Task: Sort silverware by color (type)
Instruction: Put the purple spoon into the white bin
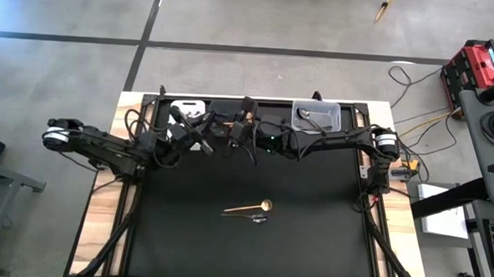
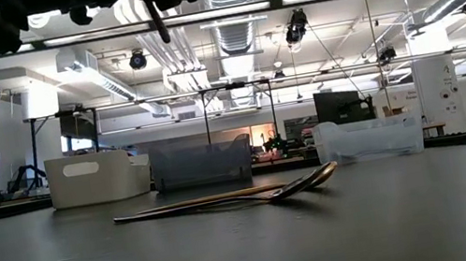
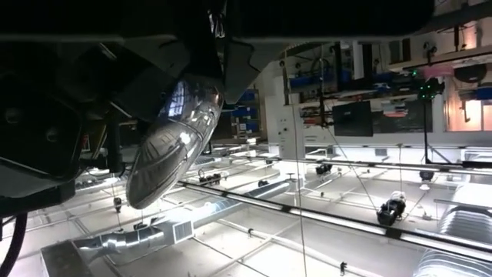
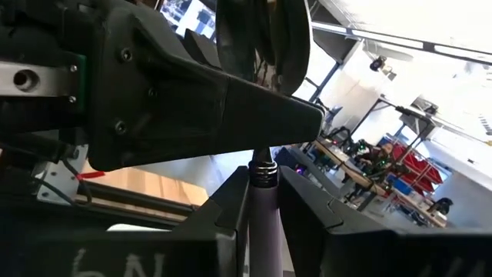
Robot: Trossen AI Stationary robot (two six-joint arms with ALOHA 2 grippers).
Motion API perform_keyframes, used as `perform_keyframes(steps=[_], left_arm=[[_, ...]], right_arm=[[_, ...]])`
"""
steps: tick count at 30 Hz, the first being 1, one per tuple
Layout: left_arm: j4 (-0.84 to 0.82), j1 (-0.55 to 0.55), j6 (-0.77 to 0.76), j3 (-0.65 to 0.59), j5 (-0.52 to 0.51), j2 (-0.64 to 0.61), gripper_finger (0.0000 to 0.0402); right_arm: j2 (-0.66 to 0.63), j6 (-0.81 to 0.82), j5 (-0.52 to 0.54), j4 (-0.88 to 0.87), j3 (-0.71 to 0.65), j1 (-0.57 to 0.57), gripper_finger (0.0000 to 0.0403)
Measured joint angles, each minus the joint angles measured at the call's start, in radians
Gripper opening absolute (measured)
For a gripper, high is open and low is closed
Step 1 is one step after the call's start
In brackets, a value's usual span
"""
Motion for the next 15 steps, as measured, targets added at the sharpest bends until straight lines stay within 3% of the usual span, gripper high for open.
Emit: perform_keyframes(steps=[5, 15], left_arm=[[-0.006, 0.000, 0.002, -0.001, -0.001, -0.009, 0.0000], [-0.116, 0.006, 0.032, -0.011, -0.066, -0.106, 0.0001]], right_arm=[[0.000, 0.022, 0.011, -0.015, 0.000, 0.000, 0.0065], [-0.002, 0.072, 0.049, -0.033, 0.002, 0.000, 0.0143]])
